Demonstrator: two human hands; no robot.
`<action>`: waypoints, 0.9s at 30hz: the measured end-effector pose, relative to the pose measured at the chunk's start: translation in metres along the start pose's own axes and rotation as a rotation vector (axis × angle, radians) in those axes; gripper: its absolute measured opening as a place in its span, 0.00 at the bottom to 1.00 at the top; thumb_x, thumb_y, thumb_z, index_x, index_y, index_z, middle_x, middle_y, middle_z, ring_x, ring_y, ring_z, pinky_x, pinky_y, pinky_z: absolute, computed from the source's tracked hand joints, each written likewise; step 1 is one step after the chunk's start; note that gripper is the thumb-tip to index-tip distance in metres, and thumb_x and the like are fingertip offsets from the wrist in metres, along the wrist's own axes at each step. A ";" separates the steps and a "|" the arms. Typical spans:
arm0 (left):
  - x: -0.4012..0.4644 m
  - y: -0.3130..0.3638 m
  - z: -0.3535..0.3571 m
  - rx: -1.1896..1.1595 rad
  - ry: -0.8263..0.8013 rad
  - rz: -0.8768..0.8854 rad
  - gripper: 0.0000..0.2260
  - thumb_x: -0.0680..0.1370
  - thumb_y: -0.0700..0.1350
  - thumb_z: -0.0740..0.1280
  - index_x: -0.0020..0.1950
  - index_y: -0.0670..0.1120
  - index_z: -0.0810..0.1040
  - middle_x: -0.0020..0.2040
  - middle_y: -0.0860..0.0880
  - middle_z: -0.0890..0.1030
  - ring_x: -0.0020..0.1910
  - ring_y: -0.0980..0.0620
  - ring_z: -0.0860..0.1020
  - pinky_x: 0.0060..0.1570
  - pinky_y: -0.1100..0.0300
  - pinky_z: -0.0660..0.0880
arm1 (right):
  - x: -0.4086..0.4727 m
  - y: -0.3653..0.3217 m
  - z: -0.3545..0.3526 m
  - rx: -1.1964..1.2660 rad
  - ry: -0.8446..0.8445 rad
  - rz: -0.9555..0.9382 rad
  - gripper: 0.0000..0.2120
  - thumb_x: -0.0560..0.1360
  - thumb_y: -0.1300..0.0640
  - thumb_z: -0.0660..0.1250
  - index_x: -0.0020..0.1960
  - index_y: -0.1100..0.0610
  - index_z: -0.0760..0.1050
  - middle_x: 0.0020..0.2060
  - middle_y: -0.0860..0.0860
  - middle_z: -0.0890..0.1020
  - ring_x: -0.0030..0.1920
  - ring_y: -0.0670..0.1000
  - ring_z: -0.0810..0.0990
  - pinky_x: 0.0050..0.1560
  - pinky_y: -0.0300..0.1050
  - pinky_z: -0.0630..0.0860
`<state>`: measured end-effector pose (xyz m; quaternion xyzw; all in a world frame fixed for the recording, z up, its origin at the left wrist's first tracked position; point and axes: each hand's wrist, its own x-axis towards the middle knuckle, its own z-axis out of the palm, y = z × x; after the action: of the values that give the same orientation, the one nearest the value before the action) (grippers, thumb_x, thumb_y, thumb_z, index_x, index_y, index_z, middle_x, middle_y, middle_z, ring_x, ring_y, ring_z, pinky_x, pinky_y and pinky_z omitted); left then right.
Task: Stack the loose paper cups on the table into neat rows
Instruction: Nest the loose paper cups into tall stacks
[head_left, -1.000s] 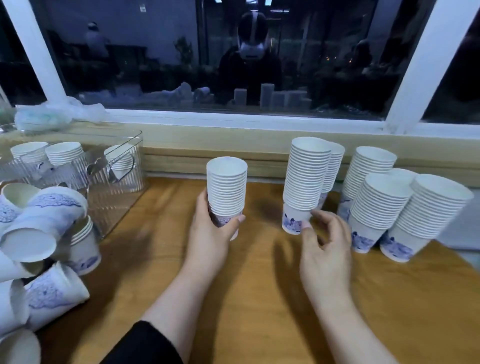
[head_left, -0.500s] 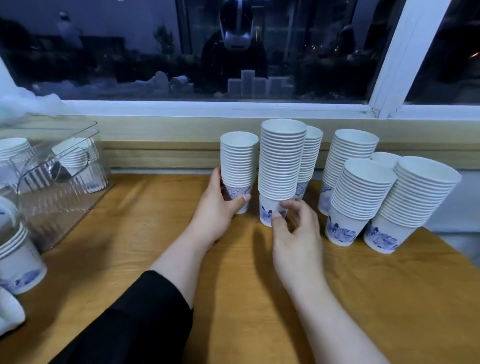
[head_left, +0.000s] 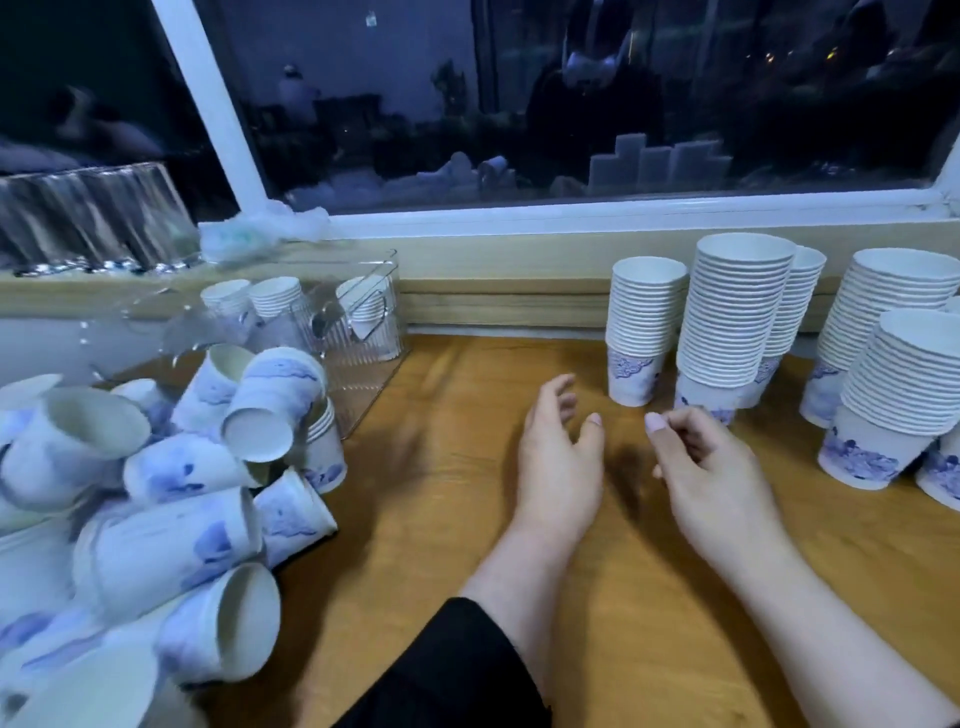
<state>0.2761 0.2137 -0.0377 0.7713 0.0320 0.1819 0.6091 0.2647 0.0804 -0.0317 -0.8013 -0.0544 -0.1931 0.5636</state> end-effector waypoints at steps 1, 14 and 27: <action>-0.010 0.005 -0.006 -0.017 0.028 -0.014 0.18 0.80 0.41 0.66 0.64 0.60 0.71 0.59 0.53 0.78 0.59 0.58 0.78 0.65 0.51 0.75 | -0.004 -0.002 0.003 -0.019 -0.056 0.006 0.09 0.79 0.51 0.65 0.41 0.51 0.75 0.31 0.45 0.79 0.36 0.52 0.77 0.40 0.46 0.71; -0.096 0.117 -0.162 0.172 0.090 0.403 0.10 0.79 0.41 0.65 0.60 0.48 0.77 0.54 0.51 0.78 0.50 0.54 0.78 0.54 0.51 0.78 | -0.115 -0.085 0.075 0.024 -0.294 -0.042 0.04 0.78 0.57 0.67 0.44 0.52 0.77 0.40 0.48 0.82 0.38 0.37 0.77 0.40 0.28 0.70; -0.117 0.089 -0.359 0.901 0.188 -0.085 0.17 0.78 0.61 0.67 0.48 0.48 0.81 0.42 0.48 0.82 0.49 0.43 0.80 0.45 0.53 0.75 | -0.166 -0.142 0.133 0.114 -0.375 -0.023 0.18 0.79 0.55 0.67 0.68 0.52 0.72 0.60 0.45 0.79 0.56 0.36 0.78 0.56 0.29 0.72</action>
<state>0.0373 0.4922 0.0876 0.9372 0.1946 0.1941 0.2147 0.1020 0.2757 -0.0059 -0.7892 -0.1784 -0.0437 0.5860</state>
